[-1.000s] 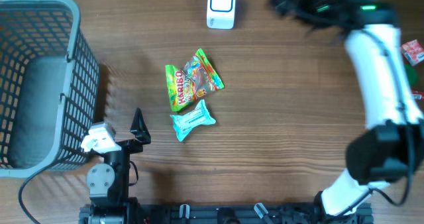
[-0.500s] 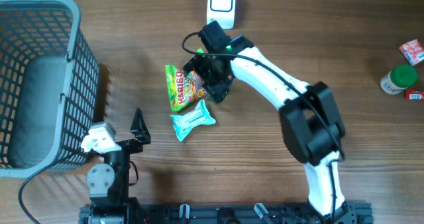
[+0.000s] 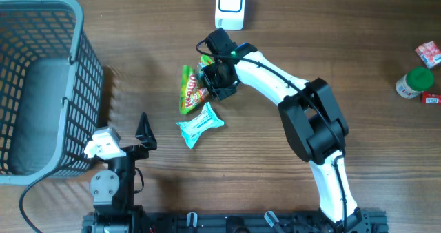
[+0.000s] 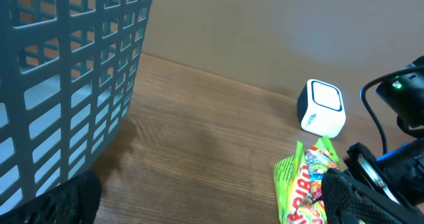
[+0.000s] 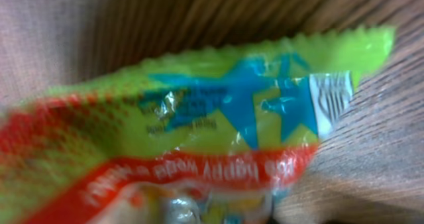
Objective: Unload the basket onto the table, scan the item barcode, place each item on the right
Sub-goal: 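Reach the right gripper to the Haribo bag and grasp it, then lift the Haribo bag and hold it at the scanner, right gripper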
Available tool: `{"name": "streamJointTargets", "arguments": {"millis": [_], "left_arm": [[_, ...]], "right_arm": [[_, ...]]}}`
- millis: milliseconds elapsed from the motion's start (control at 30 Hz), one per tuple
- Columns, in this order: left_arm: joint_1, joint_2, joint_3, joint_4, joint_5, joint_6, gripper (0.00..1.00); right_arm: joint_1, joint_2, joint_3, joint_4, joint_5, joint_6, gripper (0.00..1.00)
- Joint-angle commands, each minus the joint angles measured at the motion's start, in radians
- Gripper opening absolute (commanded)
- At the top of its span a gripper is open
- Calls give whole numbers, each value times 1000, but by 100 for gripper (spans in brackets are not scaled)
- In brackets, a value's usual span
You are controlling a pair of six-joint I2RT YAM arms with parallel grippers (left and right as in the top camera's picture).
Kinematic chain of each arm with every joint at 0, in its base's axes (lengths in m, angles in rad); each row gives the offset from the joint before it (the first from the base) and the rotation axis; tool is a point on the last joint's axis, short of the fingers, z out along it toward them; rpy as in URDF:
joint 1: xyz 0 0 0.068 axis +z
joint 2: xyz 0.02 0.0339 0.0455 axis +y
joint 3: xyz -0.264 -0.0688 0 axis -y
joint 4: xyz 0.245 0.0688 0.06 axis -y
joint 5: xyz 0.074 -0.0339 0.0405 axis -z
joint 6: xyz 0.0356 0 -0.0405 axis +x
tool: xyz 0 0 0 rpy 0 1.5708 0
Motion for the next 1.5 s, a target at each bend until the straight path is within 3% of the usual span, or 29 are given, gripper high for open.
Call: {"name": "streamJointTargets", "arguments": {"millis": [0, 267, 367, 533, 633, 733, 900, 1000, 1067, 1200, 1333, 1467], "left_arm": [[6, -6, -6, 3, 8, 2, 100], [6, -6, -6, 3, 8, 2, 100], [6, -6, -6, 3, 8, 2, 100], [6, -6, -6, 3, 8, 2, 100], [6, -6, -6, 3, 8, 2, 100], [6, -6, -6, 3, 8, 2, 100], [6, -6, -6, 3, 8, 2, 100], [6, -6, -6, 3, 8, 2, 100], [6, -6, -6, 3, 8, 2, 100], [6, -6, -6, 3, 8, 2, 100], [6, -6, -6, 3, 8, 2, 100], [6, -6, -6, 3, 8, 2, 100]], "right_arm": [[-56, 47, 8, 8, 37, -169, 5], [-259, -117, 26, -398, -473, -255, 4], [-323, -122, 26, -515, -592, -492, 4], [-362, -122, 26, -522, -634, -1133, 4], [-355, -122, 26, -557, -825, -1618, 4], [-354, -122, 26, -593, -1033, -1970, 5], [-330, -122, 26, -592, -1168, -2613, 5], [-274, -122, 26, -544, -1255, -3062, 5], [-222, -122, 26, -446, -1255, -3278, 5], [-144, -122, 26, -140, -1255, -3438, 4], [-98, -123, 27, 173, -1255, -3430, 4], [-95, -123, 27, 235, -1255, -3431, 4]]}}
